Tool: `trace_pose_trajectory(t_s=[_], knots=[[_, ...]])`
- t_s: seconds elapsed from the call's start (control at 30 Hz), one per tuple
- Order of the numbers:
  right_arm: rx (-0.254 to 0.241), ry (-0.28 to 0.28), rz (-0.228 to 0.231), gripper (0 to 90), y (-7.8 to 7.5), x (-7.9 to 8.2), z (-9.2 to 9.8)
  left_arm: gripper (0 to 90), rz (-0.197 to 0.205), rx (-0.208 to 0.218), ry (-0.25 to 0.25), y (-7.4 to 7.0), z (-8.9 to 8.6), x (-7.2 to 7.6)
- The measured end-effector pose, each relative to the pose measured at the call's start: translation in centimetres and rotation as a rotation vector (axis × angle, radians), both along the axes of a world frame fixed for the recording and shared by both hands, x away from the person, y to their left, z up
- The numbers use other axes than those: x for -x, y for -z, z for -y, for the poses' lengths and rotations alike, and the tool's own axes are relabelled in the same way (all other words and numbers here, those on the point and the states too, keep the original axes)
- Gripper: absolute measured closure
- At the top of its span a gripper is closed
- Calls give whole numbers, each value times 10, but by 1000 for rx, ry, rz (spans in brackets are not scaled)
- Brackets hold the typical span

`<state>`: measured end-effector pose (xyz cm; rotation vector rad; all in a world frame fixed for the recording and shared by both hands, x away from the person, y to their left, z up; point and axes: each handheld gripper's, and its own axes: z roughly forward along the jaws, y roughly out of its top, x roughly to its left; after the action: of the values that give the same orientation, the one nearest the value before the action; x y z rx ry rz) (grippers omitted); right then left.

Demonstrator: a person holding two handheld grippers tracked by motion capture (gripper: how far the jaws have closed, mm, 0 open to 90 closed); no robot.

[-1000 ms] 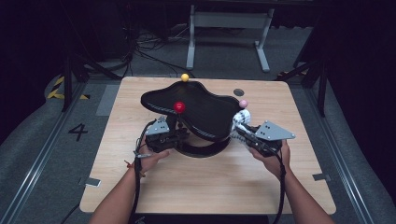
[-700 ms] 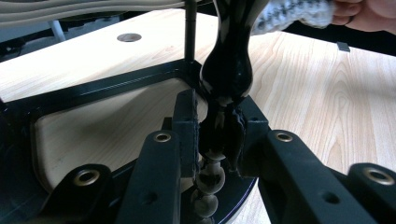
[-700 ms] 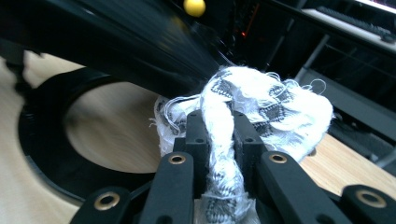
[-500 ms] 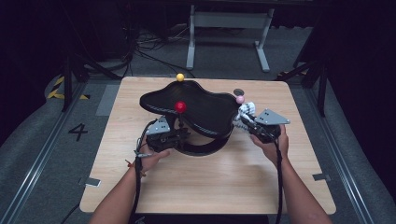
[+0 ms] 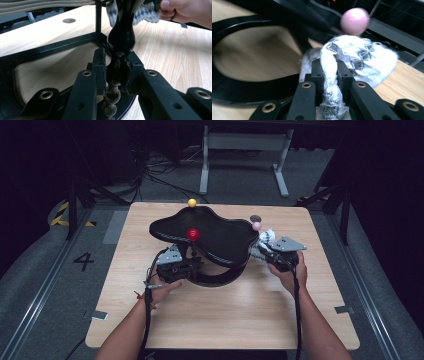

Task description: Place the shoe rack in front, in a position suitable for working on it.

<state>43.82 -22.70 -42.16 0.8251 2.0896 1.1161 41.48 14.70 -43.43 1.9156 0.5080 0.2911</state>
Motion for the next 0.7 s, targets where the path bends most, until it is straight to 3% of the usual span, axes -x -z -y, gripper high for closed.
trace_pose_trajectory(t_s=[0.1,0.33,0.6,0.7], knots=[[17,-32,-17,801,4,5,-8,750,11,-7,-7,-1,0,0],[13,-111,15,800,-3,24,-20,750,11,-6,-8,0,0,0],[75,-140,-51,800,21,24,-31,749,12,-7,-9,0,3,3],[68,-155,-72,798,28,25,-34,749,8,5,-6,1,3,3]])
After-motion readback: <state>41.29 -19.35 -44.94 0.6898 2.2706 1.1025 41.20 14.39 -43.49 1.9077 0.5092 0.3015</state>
